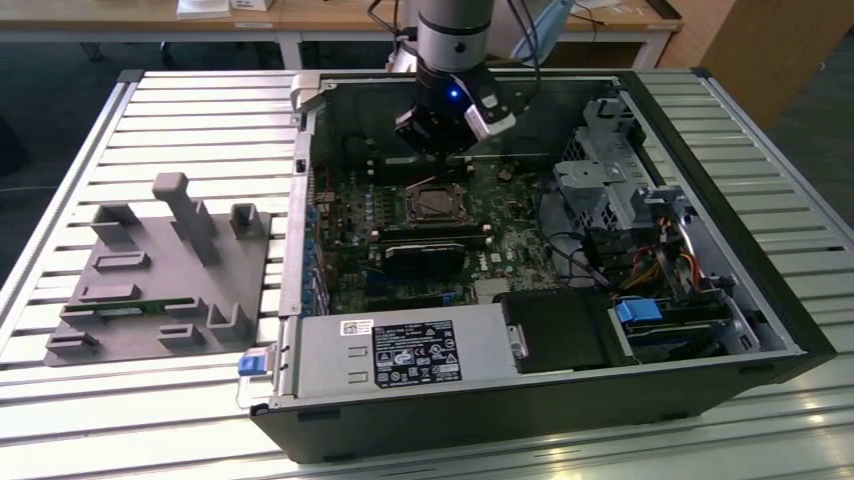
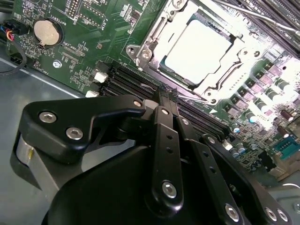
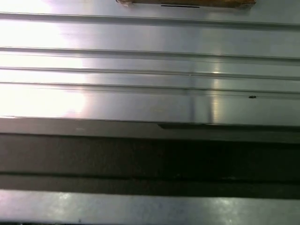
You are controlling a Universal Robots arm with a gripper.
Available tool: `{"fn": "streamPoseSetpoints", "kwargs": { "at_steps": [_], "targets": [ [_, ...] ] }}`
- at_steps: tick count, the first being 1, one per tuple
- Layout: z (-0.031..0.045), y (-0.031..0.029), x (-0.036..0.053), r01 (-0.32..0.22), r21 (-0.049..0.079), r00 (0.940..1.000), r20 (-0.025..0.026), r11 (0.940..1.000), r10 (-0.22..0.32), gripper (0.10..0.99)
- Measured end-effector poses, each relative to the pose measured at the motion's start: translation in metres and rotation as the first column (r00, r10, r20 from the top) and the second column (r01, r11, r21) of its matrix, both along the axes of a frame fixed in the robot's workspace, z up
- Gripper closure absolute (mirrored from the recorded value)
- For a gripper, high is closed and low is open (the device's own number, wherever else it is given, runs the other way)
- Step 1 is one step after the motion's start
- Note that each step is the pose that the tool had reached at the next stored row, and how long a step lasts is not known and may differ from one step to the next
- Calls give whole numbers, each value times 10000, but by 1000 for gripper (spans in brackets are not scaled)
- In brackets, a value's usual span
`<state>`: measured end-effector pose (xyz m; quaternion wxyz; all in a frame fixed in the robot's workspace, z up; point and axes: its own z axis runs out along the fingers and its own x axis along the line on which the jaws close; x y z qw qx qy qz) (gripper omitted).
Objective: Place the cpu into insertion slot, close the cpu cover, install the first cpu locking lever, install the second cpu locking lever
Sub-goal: 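Install the first cpu locking lever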
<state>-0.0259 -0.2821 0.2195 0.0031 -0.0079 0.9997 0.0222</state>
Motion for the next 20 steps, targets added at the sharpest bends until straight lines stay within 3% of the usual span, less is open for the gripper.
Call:
{"fn": "streamPoseSetpoints", "kwargs": {
  "at_steps": [20],
  "targets": [
    [-162,28,53,1,1,10000,1,10000,-1,980]
  ]
}}
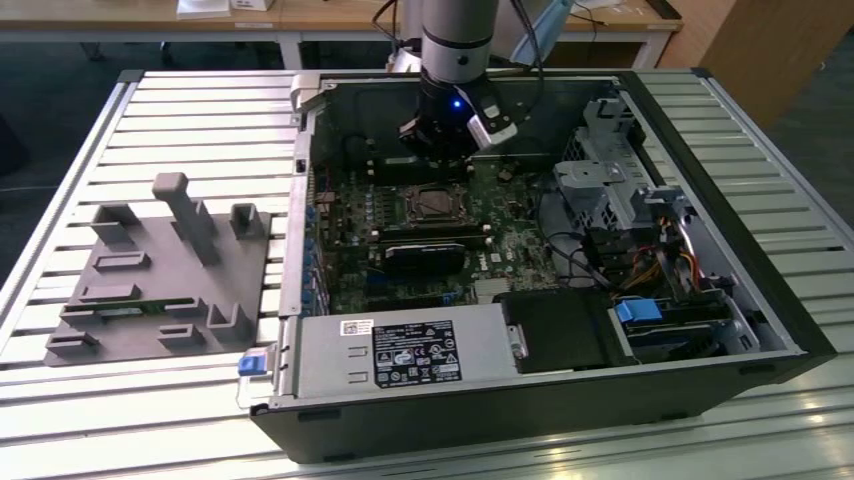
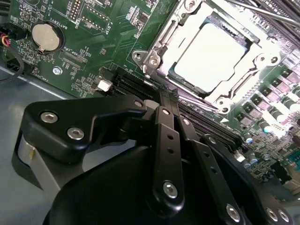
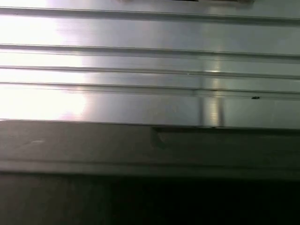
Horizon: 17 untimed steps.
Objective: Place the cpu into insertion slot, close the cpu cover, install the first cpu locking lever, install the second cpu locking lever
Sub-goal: 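Install the first cpu locking lever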
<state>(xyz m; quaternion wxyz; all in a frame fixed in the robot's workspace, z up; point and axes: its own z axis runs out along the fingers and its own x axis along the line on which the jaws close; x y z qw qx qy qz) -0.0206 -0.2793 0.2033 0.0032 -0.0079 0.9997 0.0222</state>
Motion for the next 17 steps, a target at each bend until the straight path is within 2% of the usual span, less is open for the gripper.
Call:
{"fn": "streamPoseSetpoints", "kwargs": {
  "at_steps": [17],
  "targets": [
    [-22,0,0,0,-5,10000,-1,10000,0,980]
  ]
}}
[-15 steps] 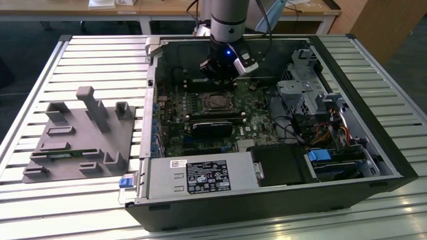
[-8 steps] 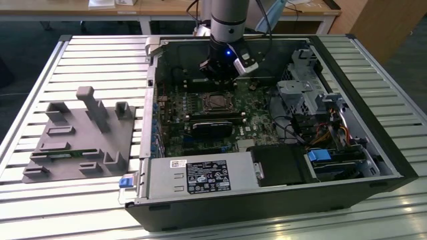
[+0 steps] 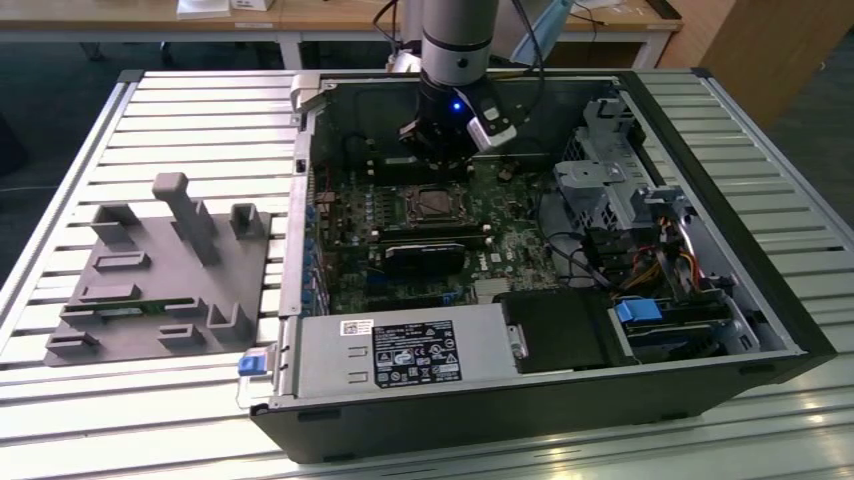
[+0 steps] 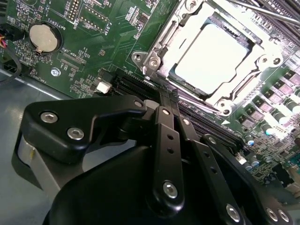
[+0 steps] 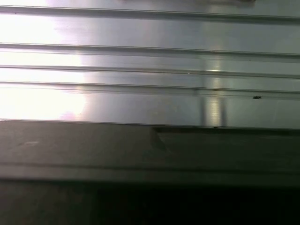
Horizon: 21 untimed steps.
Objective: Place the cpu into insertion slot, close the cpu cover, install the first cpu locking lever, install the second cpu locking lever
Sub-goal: 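Install the first cpu locking lever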
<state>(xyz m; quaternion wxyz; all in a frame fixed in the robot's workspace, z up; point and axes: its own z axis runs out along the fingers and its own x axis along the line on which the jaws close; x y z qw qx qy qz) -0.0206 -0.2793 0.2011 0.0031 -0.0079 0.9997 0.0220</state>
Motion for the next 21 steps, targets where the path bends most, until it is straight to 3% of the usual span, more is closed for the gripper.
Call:
{"fn": "streamPoseSetpoints", "kwargs": {
  "at_steps": [15,21],
  "targets": [
    [0,0,0,0,-19,10000,2,10000,0,980],
    [-17,0,0,0,-116,10000,-3,9999,0,980]
  ]
}}
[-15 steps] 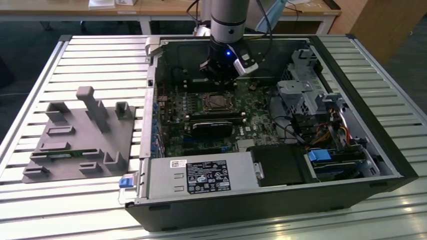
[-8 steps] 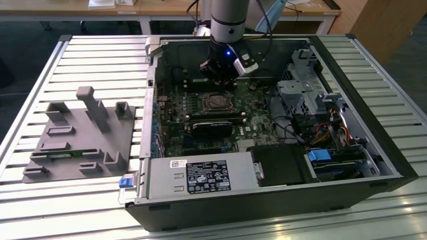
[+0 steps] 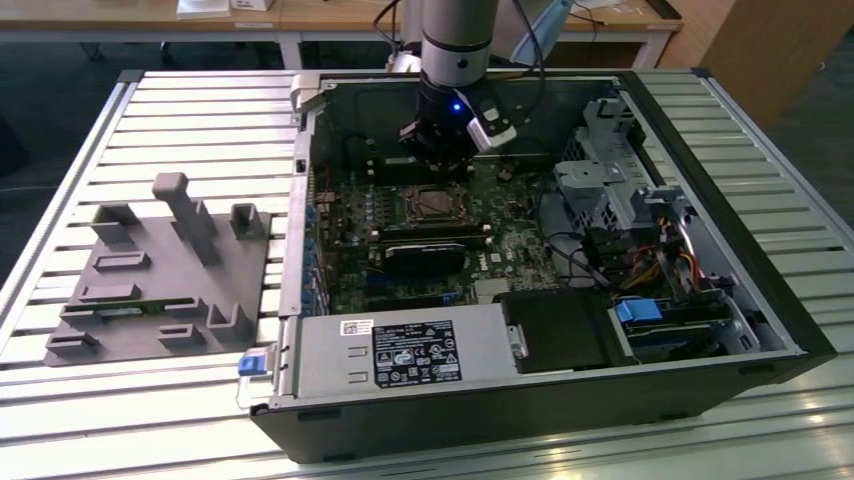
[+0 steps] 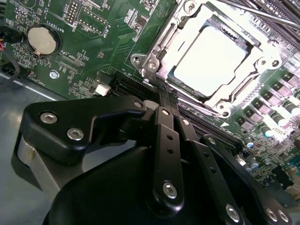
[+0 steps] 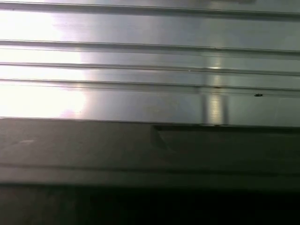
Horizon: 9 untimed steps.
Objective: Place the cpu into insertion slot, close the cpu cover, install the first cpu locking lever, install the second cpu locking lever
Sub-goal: 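Install the first cpu locking lever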
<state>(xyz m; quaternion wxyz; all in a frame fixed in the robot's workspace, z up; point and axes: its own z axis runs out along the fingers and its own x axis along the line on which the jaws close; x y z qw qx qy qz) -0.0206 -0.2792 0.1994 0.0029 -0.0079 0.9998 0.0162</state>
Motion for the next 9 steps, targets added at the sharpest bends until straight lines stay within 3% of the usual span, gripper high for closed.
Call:
{"fn": "streamPoseSetpoints", "kwargs": {
  "at_steps": [9],
  "targets": [
    [5,2,1,0,-22,10000,8,10000,0,980]
  ]
}}
